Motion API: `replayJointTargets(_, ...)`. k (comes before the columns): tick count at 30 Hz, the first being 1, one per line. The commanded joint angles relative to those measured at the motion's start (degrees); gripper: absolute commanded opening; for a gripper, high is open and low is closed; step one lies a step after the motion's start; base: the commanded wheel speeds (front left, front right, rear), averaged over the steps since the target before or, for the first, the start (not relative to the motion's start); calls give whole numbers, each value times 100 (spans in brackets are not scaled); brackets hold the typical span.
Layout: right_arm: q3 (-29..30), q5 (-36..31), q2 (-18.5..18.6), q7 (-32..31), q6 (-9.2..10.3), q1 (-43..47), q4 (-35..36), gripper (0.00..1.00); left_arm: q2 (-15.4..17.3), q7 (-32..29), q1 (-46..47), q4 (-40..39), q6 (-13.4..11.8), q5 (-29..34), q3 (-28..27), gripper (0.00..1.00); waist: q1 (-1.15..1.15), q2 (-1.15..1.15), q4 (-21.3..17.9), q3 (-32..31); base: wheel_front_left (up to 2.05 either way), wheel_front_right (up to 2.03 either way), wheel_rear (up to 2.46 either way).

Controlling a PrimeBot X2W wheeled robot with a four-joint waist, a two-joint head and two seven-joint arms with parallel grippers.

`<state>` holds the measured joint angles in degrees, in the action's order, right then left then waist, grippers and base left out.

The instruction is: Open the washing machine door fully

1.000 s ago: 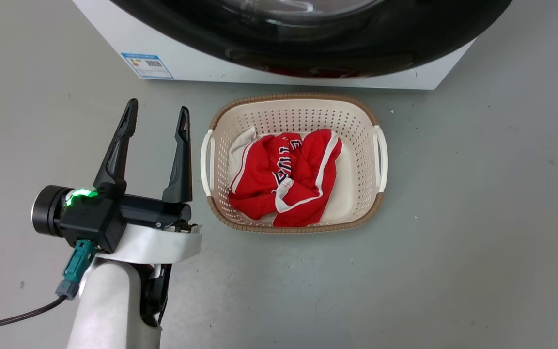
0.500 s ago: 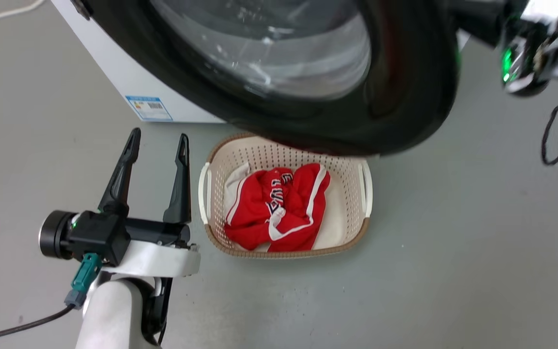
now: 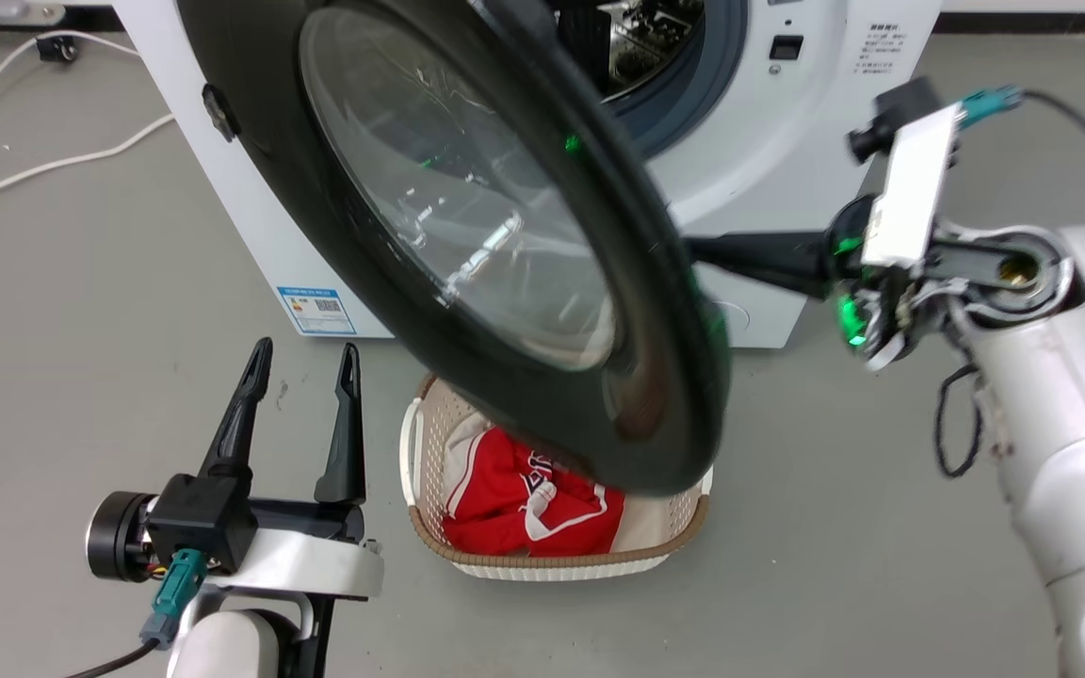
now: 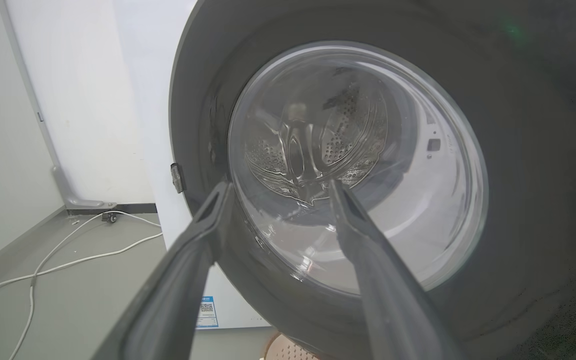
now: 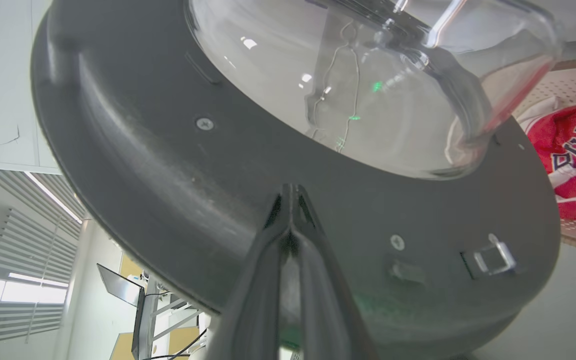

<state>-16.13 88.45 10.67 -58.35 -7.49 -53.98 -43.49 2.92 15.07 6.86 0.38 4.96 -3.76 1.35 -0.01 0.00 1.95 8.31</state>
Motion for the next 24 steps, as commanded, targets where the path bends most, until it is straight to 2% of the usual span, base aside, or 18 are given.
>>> replayJointTargets(1, -34, 69, -101, -42, 0, 172, 100, 0, -5, 14, -64, 21, -25, -27, -1, 100, 1, 0, 30, -86, 0, 0, 0)
replayJointTargets(11, -263, 315, -611, -109, 0, 1023, 747, 0, -5, 14, -244, 100, -68, -55, 83, 100, 1, 0, 170, -368, 0, 0, 0)
replayJointTargets(24, -893, 718, -799, 228, 0, 1598, 1439, 0, -5, 14, -375, 135, -96, -99, 115, 100, 1, 0, 191, -454, 0, 0, 0)
